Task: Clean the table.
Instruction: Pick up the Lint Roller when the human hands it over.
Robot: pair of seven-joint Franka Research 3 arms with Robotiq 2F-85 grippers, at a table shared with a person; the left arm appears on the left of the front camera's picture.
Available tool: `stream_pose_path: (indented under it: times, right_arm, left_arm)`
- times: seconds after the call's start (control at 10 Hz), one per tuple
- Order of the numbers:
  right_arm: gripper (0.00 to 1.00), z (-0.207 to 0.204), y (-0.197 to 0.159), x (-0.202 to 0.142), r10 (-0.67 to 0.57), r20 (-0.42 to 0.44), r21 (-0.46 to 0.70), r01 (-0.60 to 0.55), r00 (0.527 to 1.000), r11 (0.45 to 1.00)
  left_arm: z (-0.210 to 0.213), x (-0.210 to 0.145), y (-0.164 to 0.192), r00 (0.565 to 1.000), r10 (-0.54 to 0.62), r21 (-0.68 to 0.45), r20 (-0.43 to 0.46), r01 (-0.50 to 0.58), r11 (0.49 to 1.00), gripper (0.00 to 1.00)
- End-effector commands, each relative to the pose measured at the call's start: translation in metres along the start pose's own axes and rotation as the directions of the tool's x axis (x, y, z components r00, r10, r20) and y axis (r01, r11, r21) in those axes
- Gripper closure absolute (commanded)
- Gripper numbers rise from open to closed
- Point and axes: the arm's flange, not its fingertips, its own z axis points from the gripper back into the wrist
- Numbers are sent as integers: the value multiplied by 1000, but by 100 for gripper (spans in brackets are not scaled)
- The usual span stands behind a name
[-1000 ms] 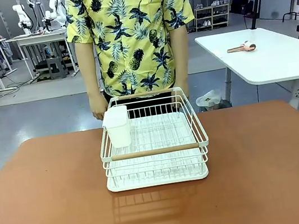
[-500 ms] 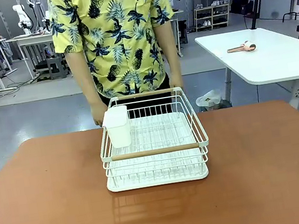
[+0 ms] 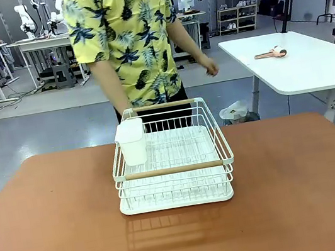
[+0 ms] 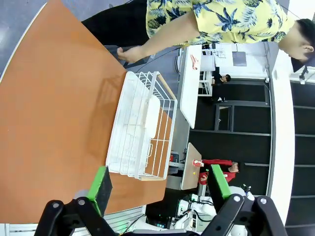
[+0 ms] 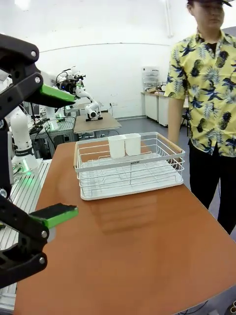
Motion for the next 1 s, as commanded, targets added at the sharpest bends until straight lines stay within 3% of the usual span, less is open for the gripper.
stream_pose_path:
  times: [0.0, 0.9]
  right_arm:
    - [0, 2, 3, -1, 10, -2, 6, -10, 1000, 1000]
    - [0, 2, 3, -1, 10, -2, 6, -10, 1000, 1000]
  left_arm:
    - [3, 0, 0, 1000, 1, -10, 0, -1, 1000, 0]
    - [3, 0, 0, 1000, 1, -10, 0, -1, 1000, 0]
